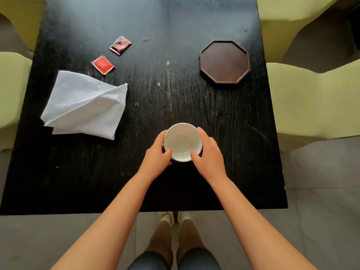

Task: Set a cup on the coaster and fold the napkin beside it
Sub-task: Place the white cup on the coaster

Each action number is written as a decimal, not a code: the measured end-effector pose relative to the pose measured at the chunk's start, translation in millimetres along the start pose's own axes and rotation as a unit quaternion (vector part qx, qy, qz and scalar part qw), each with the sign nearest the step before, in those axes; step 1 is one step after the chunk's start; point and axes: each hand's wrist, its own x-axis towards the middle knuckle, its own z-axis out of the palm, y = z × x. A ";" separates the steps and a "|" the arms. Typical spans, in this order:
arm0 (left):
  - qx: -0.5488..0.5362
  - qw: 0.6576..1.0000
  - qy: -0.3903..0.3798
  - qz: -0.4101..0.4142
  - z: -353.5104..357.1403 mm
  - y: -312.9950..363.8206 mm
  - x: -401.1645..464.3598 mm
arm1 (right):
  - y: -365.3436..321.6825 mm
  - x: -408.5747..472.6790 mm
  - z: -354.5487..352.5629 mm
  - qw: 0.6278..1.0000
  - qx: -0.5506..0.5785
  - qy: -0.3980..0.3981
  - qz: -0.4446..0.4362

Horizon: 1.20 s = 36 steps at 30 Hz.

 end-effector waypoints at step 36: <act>-0.261 0.963 -0.062 0.016 -4.5 163.1 63.1 | -43.8 76.2 -169.5 0.923 0.384 0.017 0.024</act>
